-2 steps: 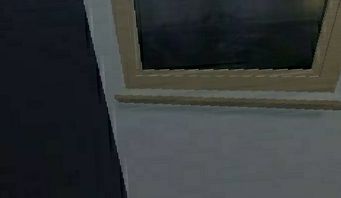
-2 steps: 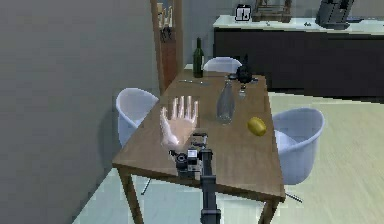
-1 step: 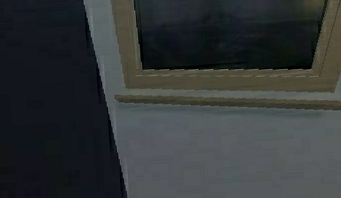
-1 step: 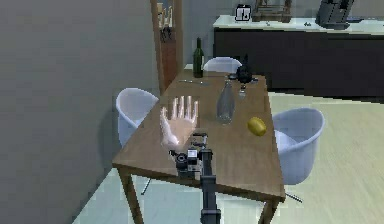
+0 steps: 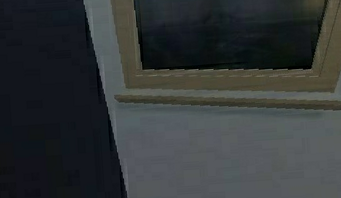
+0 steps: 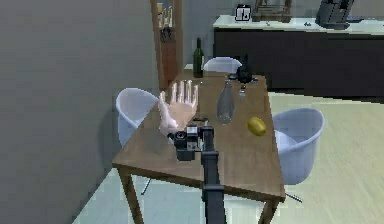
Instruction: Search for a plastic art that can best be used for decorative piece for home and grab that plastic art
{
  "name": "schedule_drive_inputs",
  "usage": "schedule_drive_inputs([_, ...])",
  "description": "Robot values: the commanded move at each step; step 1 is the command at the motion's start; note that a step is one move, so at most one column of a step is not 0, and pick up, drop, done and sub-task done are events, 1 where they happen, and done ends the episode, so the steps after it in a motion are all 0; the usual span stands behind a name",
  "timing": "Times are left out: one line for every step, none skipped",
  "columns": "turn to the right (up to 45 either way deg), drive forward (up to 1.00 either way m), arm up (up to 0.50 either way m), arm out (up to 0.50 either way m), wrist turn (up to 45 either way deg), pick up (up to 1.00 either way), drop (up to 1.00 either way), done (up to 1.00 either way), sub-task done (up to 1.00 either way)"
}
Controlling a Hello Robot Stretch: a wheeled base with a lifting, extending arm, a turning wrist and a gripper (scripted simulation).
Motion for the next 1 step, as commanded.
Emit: schedule_drive_inputs([0.0,0.00,0.00,0.00,0.0,0.00,0.00,1.00,0.00])
